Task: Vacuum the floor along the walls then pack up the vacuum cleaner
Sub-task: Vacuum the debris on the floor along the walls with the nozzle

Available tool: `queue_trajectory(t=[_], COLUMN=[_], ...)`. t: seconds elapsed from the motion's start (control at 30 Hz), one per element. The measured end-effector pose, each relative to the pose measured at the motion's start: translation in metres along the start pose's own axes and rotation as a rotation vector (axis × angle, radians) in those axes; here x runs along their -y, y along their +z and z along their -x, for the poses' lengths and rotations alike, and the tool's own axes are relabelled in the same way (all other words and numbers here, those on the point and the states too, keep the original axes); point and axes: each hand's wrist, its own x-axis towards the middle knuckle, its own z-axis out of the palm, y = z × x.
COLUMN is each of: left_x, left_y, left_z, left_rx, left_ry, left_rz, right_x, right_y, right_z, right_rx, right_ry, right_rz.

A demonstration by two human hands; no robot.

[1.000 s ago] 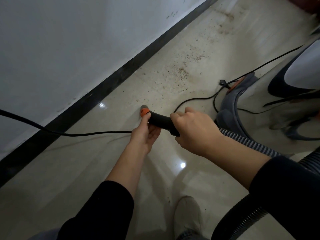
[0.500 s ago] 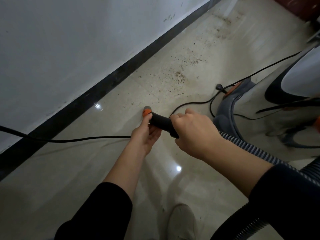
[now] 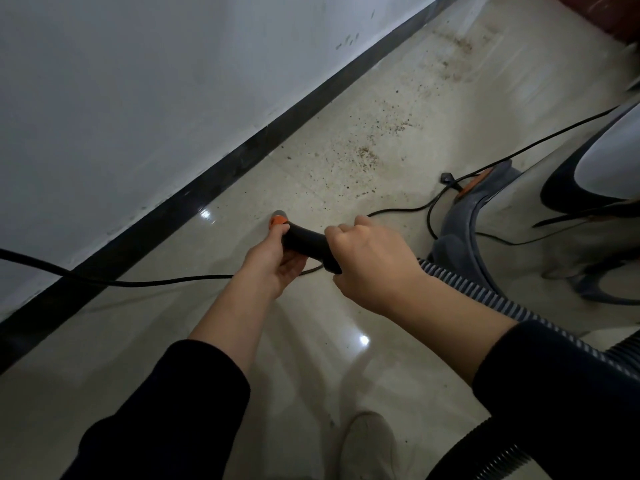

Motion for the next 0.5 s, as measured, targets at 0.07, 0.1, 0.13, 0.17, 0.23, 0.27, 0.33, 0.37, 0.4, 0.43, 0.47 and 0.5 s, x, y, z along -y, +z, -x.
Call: queue_trajectory(t=[0.07, 0.1, 0.13, 0.17, 0.23, 0.27, 0.33, 0.37, 0.4, 0.43, 0.47, 0.5], left_x=[-0.006, -0.009, -0.012, -0.014, -0.016, -0.017, -0.018, -0.019, -0.02, -0.021, -0.022, -0.023], left_y=[-0.007, -0.011, -0.014, -0.017, -0.021, -0.023, -0.026, -0.027, -0.029, -0.03, -0.032, -0.034], left_z=[0.002, 0.003, 0.003, 0.004, 0.006, 0.006, 0.007, 0.008, 0.009, 0.01, 0.011, 0.011], left_rx=[-0.024, -0.031, -0.036, -0.041, -0.048, -0.05, -0.05, -0.05, -0.051, -0.054, -0.06, -0.067], left_ry=[0.007, 0.009, 0.01, 0.01, 0.013, 0.015, 0.015, 0.016, 0.019, 0.021, 0.024, 0.026], left_rz=[-0.021, -0.027, -0.03, -0.032, -0.032, -0.031, -0.024, -0.023, -0.025, -0.027, -0.034, -0.041], right_x=[0.006, 0.009, 0.012, 0.014, 0.018, 0.02, 0.023, 0.024, 0.025, 0.026, 0.028, 0.029], right_y=[-0.002, -0.002, -0.003, -0.004, -0.005, -0.005, -0.004, -0.004, -0.003, -0.003, -0.003, -0.003], right_z=[-0.002, -0.004, -0.005, -0.007, -0.01, -0.011, -0.013, -0.013, -0.013, -0.014, -0.014, -0.015], right_rx=[0.002, 0.002, 0.003, 0.004, 0.0, -0.003, -0.006, -0.007, -0.01, -0.013, -0.016, -0.017], right_ry=[-0.015, -0.022, -0.028, -0.034, -0.045, -0.049, -0.054, -0.054, -0.055, -0.055, -0.057, -0.059], right_rz=[-0.006, -0.007, -0.009, -0.013, -0.023, -0.026, -0.027, -0.026, -0.025, -0.022, -0.021, -0.022])
